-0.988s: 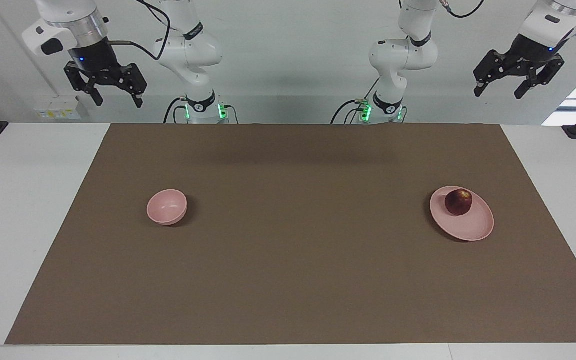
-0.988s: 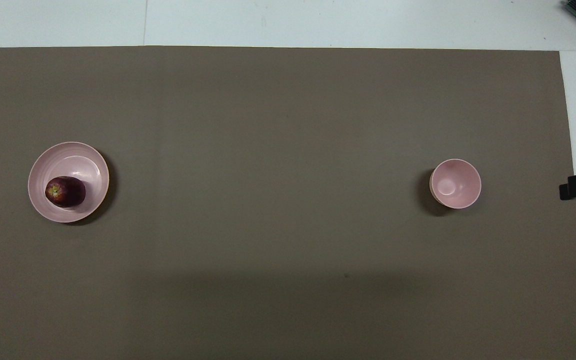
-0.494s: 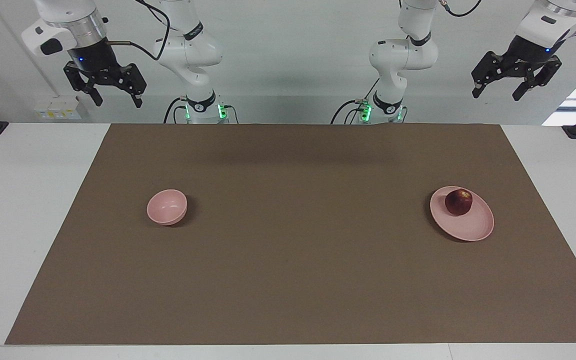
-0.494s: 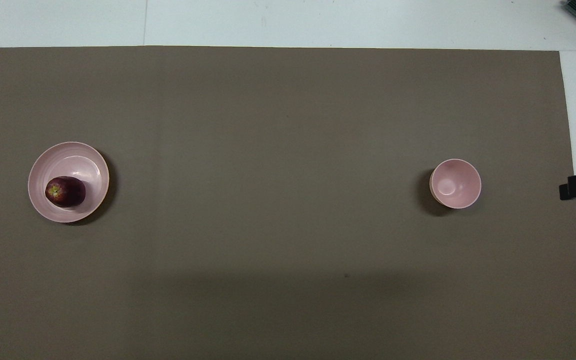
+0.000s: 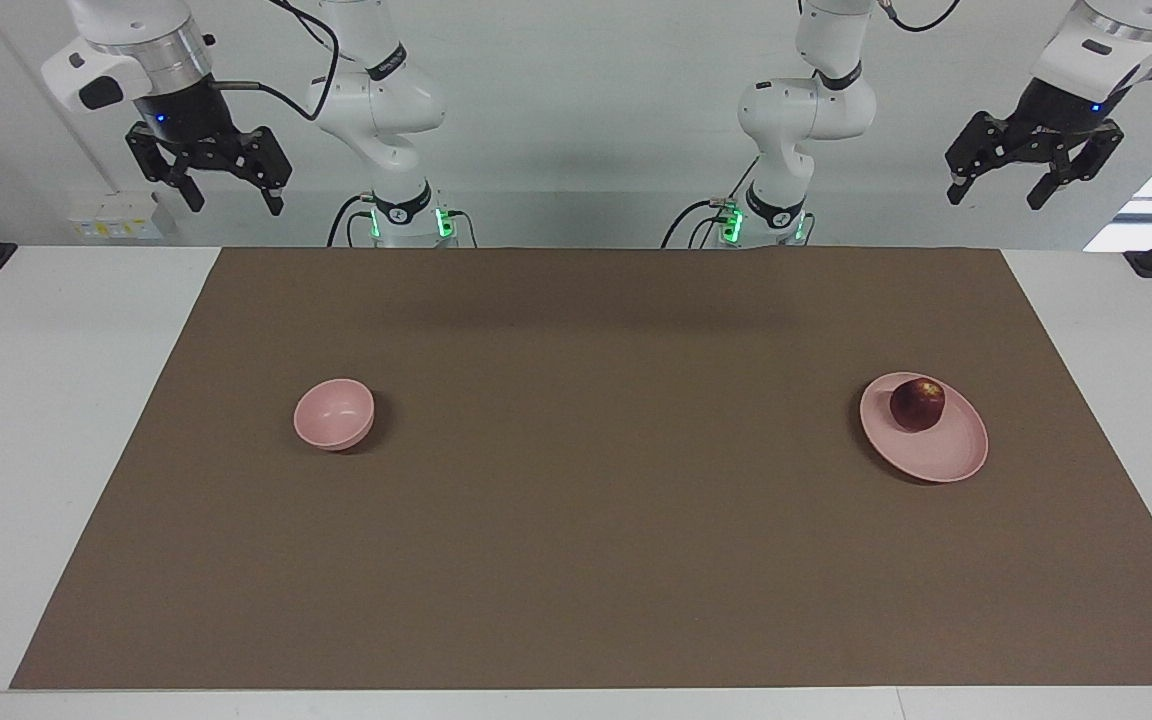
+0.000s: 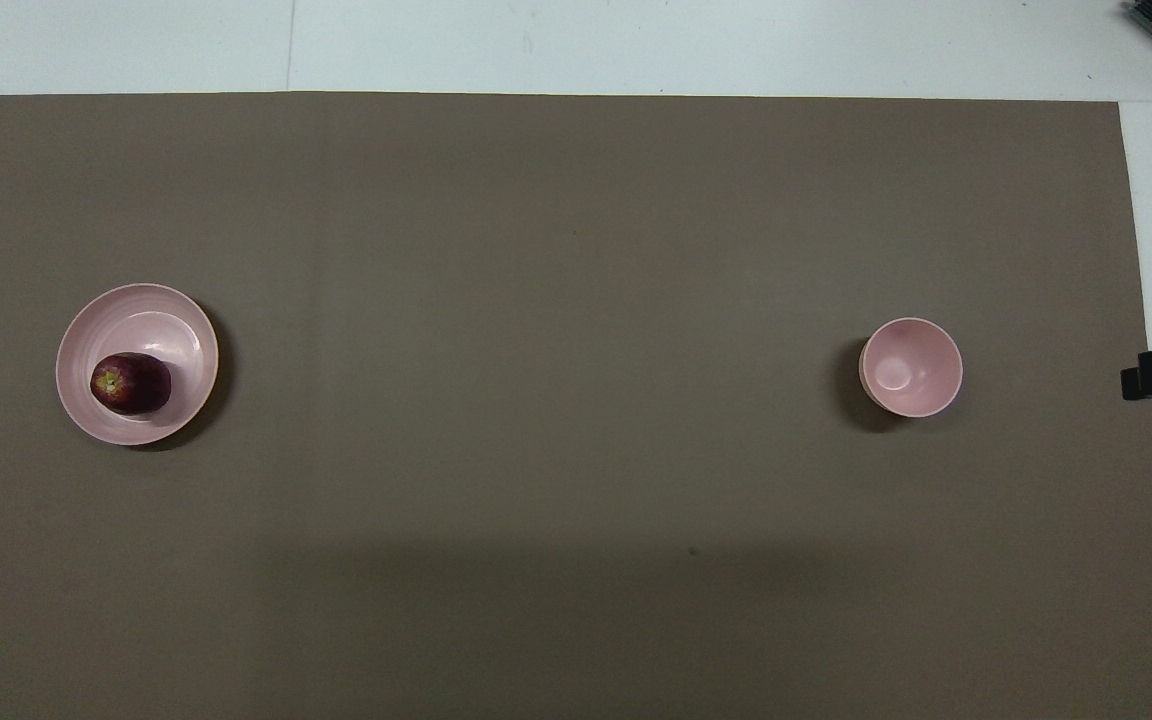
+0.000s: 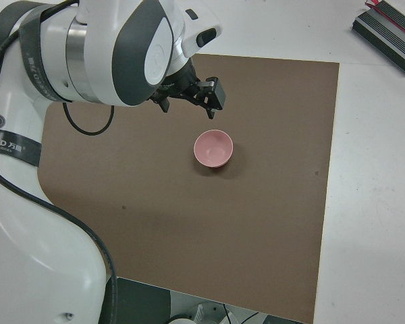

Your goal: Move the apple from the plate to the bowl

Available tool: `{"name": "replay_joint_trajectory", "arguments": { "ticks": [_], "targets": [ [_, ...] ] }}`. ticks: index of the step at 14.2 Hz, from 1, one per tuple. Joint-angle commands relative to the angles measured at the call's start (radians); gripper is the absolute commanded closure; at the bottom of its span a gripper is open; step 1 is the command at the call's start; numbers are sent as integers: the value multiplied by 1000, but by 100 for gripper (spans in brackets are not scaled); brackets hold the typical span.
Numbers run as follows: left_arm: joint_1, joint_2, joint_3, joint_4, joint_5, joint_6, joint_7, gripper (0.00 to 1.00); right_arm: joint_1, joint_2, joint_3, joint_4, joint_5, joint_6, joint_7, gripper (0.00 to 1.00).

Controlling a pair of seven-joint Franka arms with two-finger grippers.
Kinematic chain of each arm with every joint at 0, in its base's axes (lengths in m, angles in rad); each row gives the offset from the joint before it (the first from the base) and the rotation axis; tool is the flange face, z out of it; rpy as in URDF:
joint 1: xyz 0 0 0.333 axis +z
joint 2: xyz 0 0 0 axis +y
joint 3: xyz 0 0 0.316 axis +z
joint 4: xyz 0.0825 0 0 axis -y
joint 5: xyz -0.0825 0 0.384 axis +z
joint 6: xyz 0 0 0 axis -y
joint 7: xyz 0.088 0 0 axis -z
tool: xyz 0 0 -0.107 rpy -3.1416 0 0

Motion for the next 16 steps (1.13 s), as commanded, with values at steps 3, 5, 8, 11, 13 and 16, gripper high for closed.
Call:
{"name": "replay_joint_trajectory", "arguments": {
  "ticks": [3, 5, 8, 11, 13, 16],
  "targets": [
    [26, -39, 8, -166, -3, 151, 17, 0, -7, -20, 0, -21, -13, -10, -39, 0],
    [38, -39, 8, -215, -3, 181, 15, 0, -7, -20, -2, -21, -13, -8, -39, 0],
    [61, -30, 8, -313, -3, 310, 15, 0, -7, -23, -2, -21, -13, -8, -39, 0],
    [63, -27, 8, -456, -3, 496, 15, 0, -7, -26, -3, -32, -13, -8, -39, 0],
    [86, -8, 8, -507, -3, 571, 41, 0, -7, -26, -3, -32, -13, -10, -39, 0],
    [112, 33, 8, -576, -3, 680, 56, 0, -7, -26, -3, -32, -13, -8, -39, 0]
  ]
}}
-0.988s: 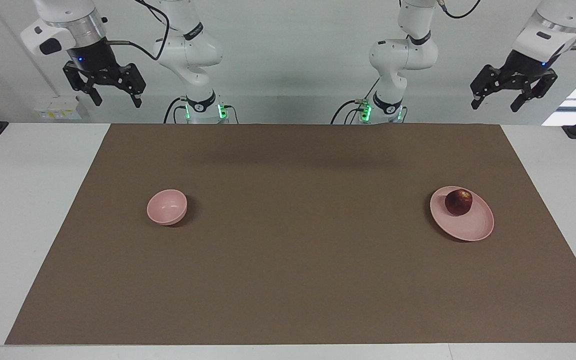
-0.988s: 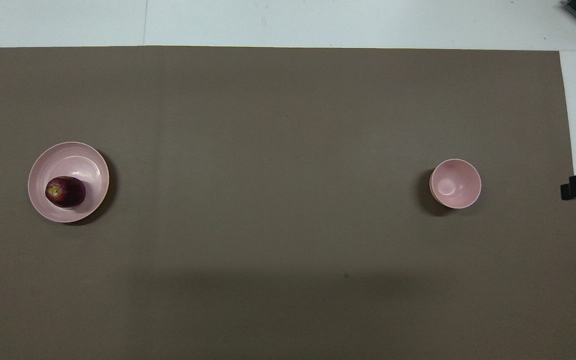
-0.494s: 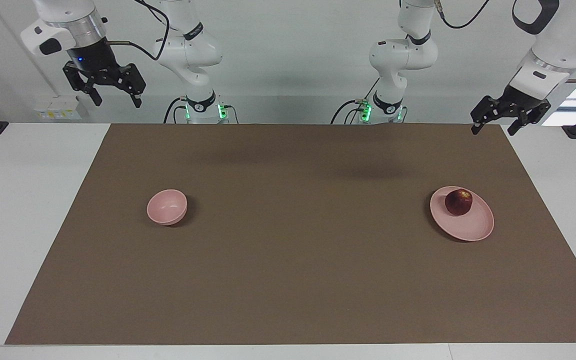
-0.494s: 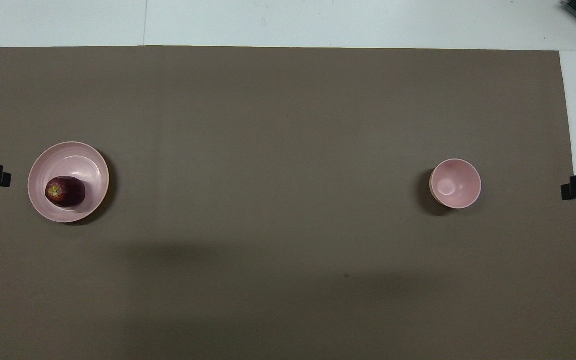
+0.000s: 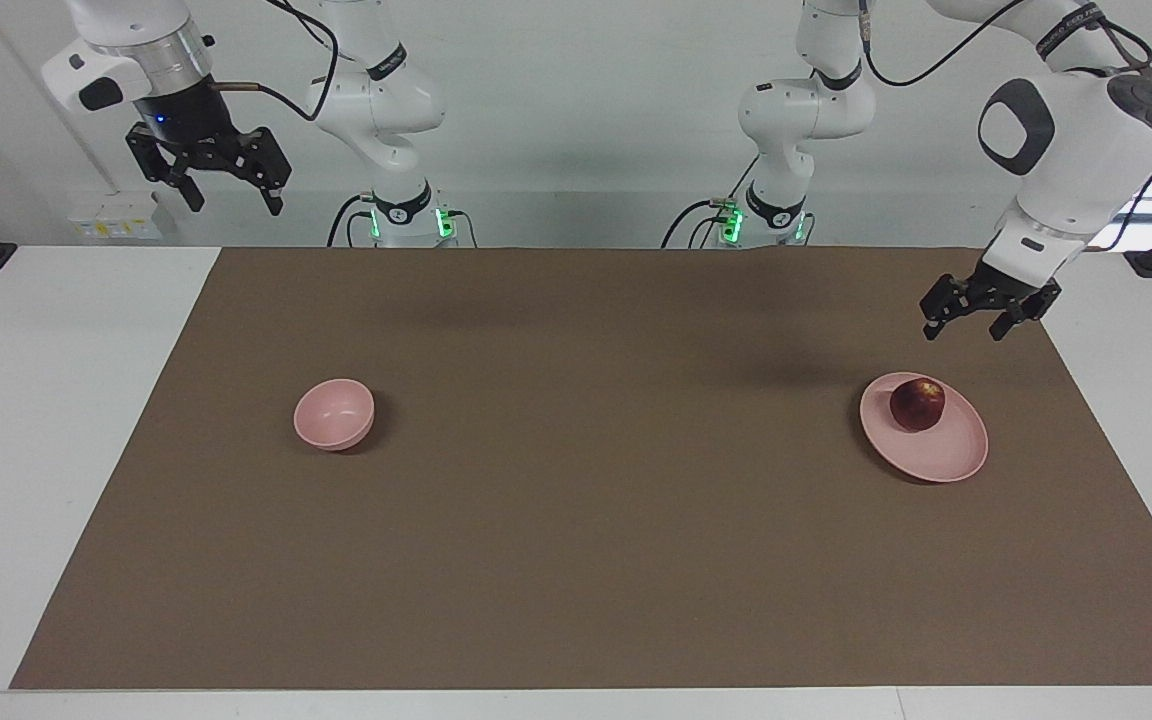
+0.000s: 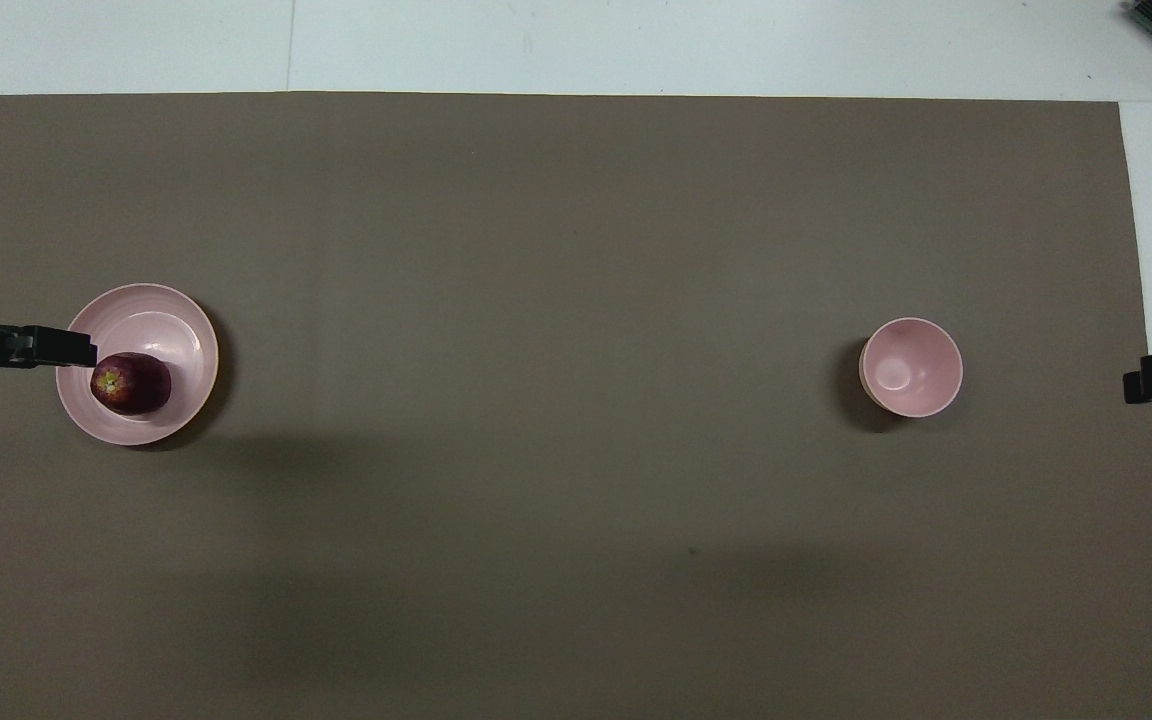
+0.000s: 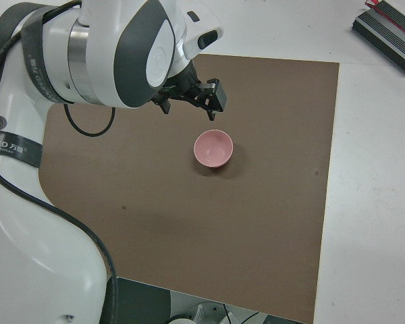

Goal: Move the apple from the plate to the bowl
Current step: 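Reach the left gripper down to the red apple on the plate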

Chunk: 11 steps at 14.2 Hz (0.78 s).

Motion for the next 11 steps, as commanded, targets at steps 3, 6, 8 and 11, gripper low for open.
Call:
{"name": "replay_joint_trajectory", "arguments": {
  "ticks": [3, 6, 8, 11],
  "targets": [
    [33, 34, -5, -110, -5, 150, 65, 0, -5, -22, -2, -21, -13, -10, -39, 0],
    [33, 82, -5, -133, -5, 215, 74, 0, -5, -24, -2, -23, -13, -8, -39, 0],
    [34, 110, -5, -147, -6, 274, 77, 0, -5, -24, -2, -23, -13, -8, -39, 0],
    [43, 147, -5, -168, -6, 324, 79, 0, -5, -24, -2, -23, -13, -8, -39, 0]
  ]
}}
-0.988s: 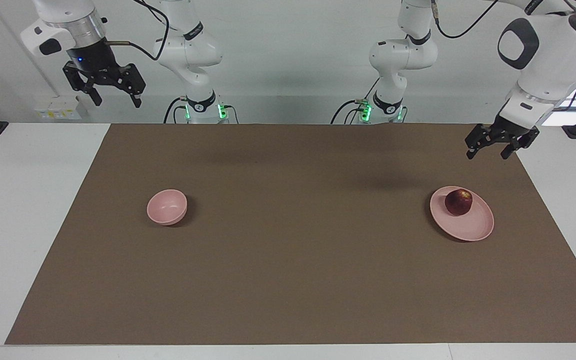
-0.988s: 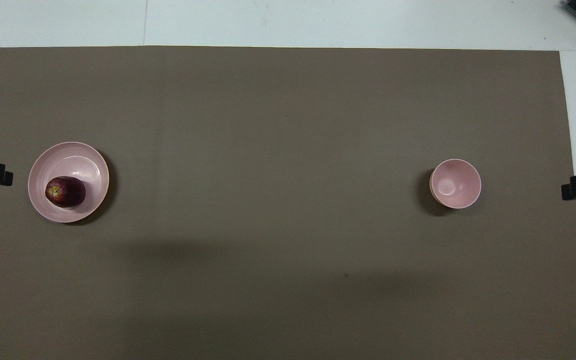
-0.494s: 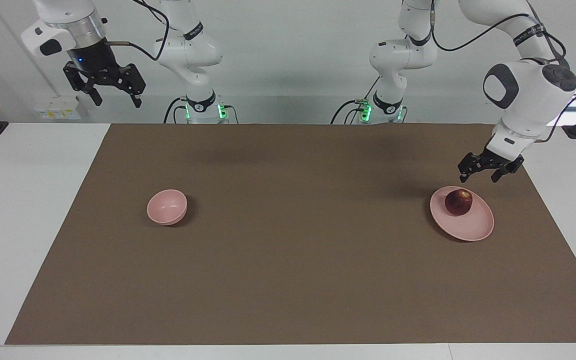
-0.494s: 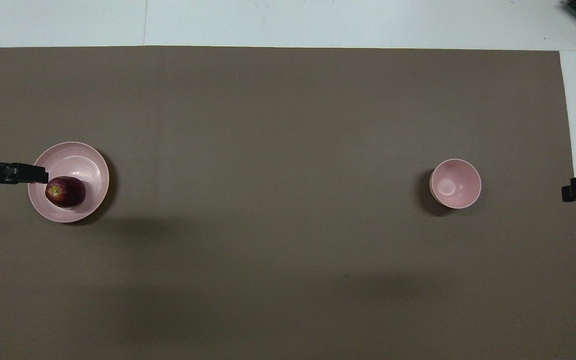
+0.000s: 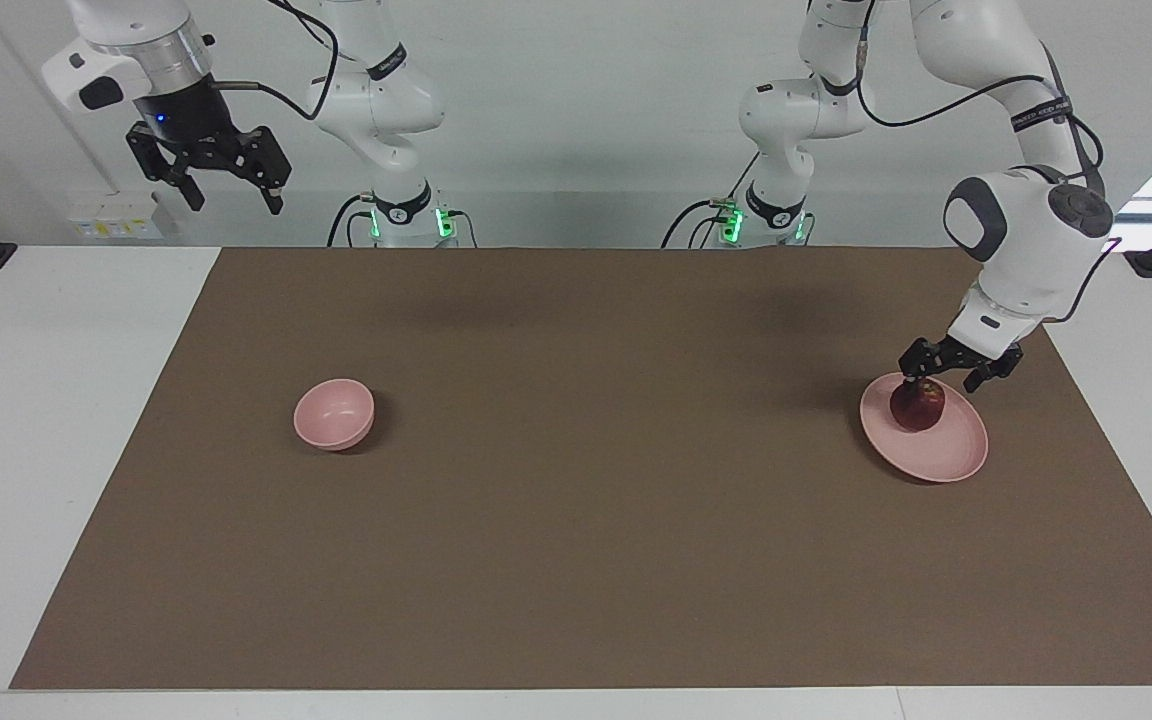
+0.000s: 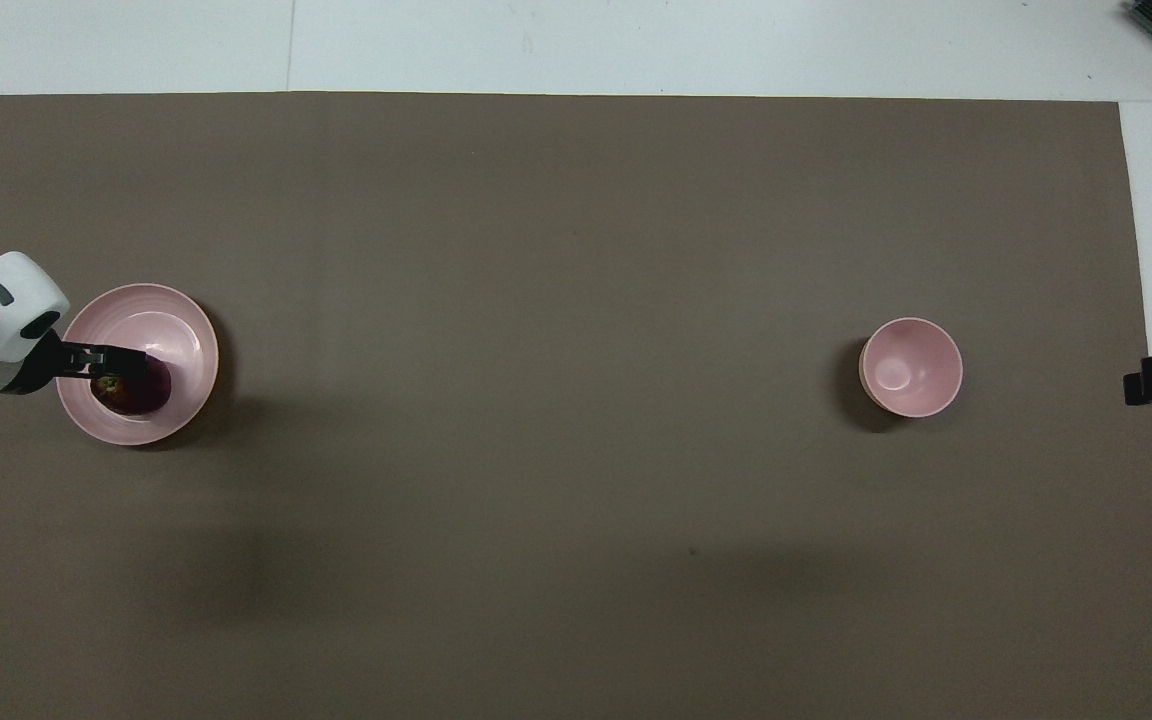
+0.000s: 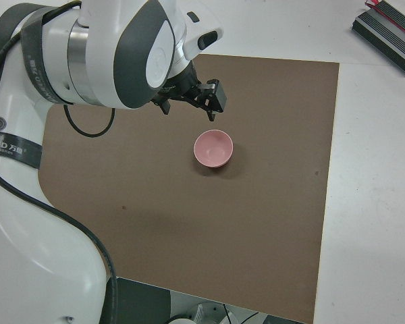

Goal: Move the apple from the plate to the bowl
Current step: 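Reach the left gripper down to the red apple on the plate, then close the left gripper on the apple and lift it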

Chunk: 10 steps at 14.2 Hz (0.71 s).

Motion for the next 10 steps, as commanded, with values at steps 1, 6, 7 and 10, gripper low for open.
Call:
{"name": "replay_joint_trajectory", "arguments": {
  "ticks": [1, 6, 7, 10],
  "targets": [
    [18, 11, -6, -46, -6, 87, 23, 0, -5, -21, -1, -20, -13, -8, -39, 0],
    [24, 0, -6, -69, -6, 81, 39, 39, -5, -21, -1, -20, -13, -8, -39, 0],
    [23, 0, -8, -66, -6, 79, 39, 55, -5, -21, -1, -20, -13, -8, -39, 0],
    [8, 5, -8, -56, -6, 81, 39, 100, -5, -21, -1, -20, -13, -8, -39, 0]
  ]
}}
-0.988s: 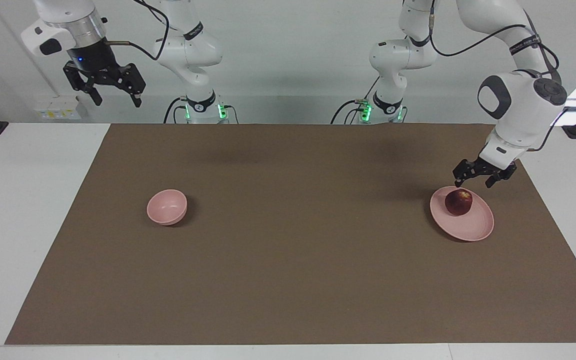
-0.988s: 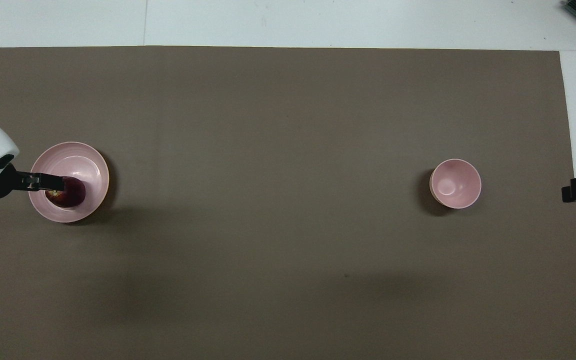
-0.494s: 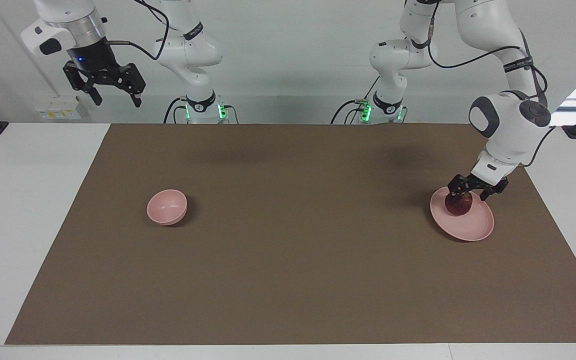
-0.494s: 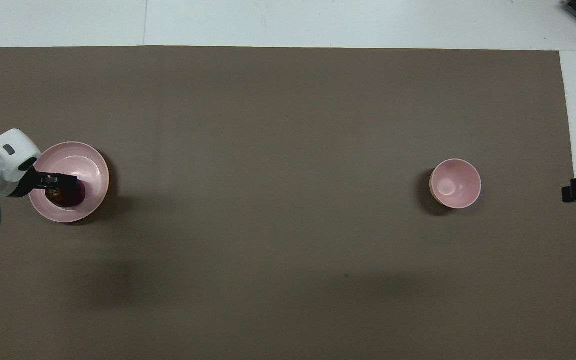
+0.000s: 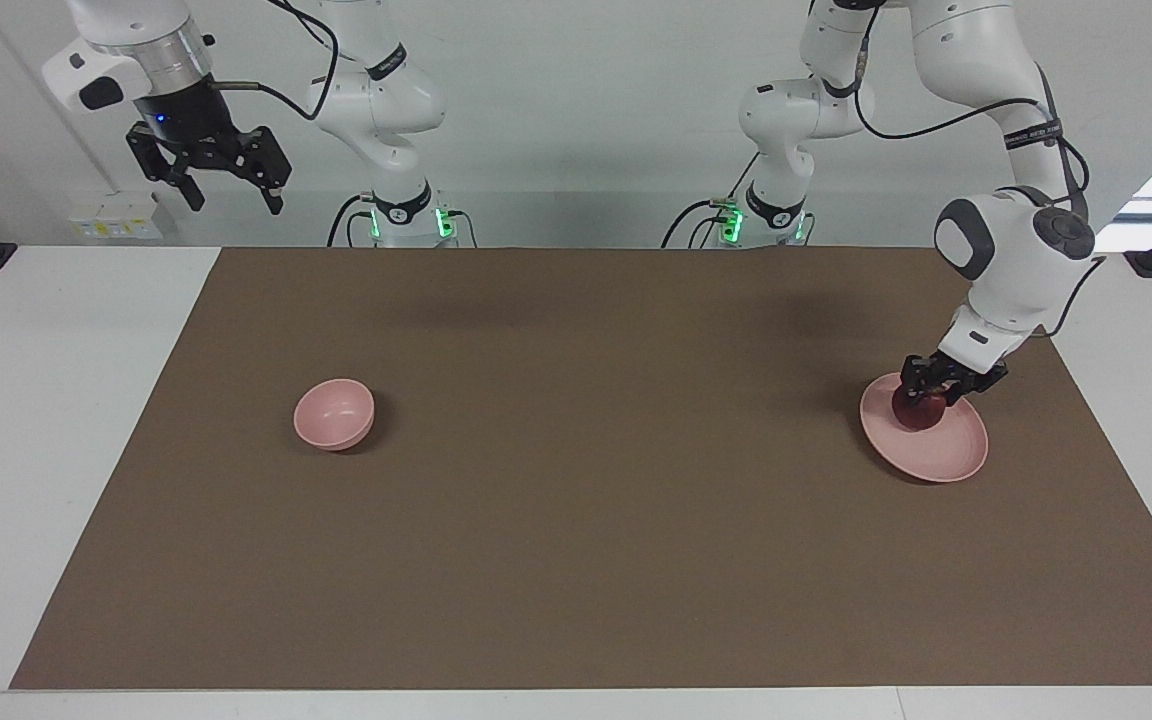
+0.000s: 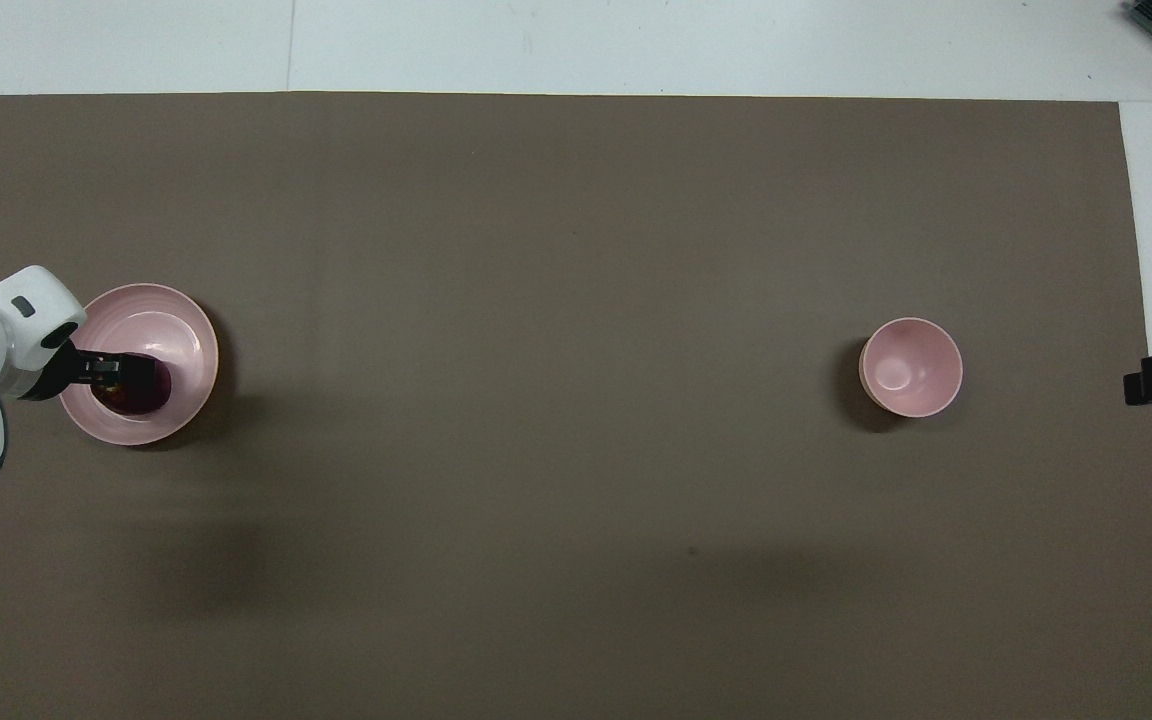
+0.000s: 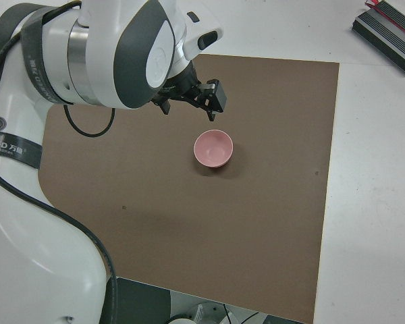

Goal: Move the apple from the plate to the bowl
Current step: 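Close the left gripper on the apple and lift it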

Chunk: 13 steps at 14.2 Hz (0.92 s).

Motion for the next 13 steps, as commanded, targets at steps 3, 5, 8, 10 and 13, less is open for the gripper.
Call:
{"name": "replay_joint_trajectory", "arguments": {
  "ticks": [3, 5, 8, 10, 13],
  "targets": [
    [-19, -56, -17, 8, -8, -32, 7, 100, -5, -21, -1, -20, -13, -8, -39, 0],
    [-54, -106, -18, 43, -17, -129, 4, 100, -5, -21, -1, -20, -13, -8, -38, 0],
    [-164, -179, -18, 57, -50, -197, -103, 100, -4, -22, -1, -22, 5, -8, -24, 0],
    [-236, -184, -18, 83, -109, -204, -205, 100, -2, -22, 0, -33, 40, -8, 34, 0],
    [-305, -183, -18, 90, -266, -203, -239, 100, 13, -19, 8, -53, 146, -1, 241, 0]
  ]
}}
